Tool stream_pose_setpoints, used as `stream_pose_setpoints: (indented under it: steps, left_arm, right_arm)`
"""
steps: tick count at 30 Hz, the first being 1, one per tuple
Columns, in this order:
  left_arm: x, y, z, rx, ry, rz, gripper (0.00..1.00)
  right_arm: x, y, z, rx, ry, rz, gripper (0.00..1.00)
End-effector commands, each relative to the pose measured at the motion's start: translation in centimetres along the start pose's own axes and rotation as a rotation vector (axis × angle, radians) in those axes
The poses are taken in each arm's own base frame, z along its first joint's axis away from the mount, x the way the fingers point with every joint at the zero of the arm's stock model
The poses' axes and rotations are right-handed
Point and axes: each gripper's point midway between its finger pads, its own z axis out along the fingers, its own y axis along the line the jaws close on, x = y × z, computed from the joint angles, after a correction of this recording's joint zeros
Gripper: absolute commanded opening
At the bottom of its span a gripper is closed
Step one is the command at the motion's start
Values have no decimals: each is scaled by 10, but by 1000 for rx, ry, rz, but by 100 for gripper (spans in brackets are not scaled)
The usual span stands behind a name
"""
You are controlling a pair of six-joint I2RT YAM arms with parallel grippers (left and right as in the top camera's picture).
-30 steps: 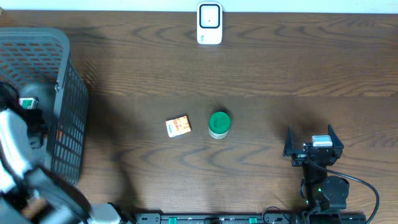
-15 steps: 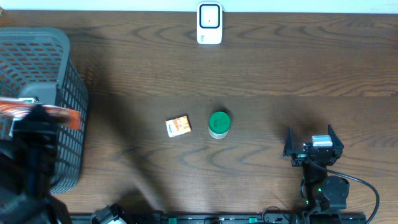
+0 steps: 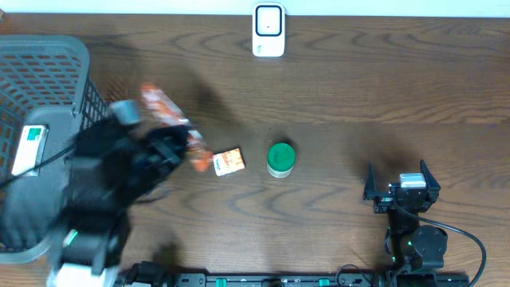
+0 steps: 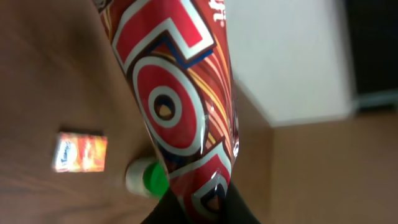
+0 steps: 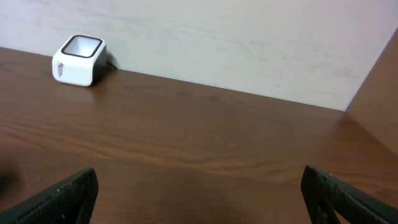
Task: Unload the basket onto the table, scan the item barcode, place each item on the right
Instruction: 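Lay the TOP bar between the tissue pack and jar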
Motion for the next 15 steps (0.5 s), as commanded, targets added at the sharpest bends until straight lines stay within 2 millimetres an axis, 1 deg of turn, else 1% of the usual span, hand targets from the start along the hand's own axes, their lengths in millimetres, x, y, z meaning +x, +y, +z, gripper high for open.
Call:
stream_pose_setpoints:
  steps: [1, 3, 5, 7, 11, 14, 15]
  left_arm:
    - [30, 15, 59, -138, 75, 104, 8]
    - [50, 19, 93, -196, 109, 177, 8]
    - [66, 29, 121, -262, 128, 263, 9]
    - [82, 53, 151, -375, 139, 324, 10]
    - [106, 102, 192, -527, 205, 359, 9]
    - [116, 133, 210, -604, 242, 351, 9]
    - [118, 139, 214, -618, 250, 350, 9]
  right_arm:
    - [0, 4, 0, -14, 0, -12, 99]
    - [0, 4, 0, -14, 0, -11, 99]
    - [0, 4, 0, -14, 0, -11, 99]
    - [0, 4, 0, -14, 0, -12, 99]
    - [0, 4, 0, -14, 0, -12, 99]
    - [0, 4, 0, -14, 0, -12, 99]
    - [0, 4, 0, -14, 0, -12, 99]
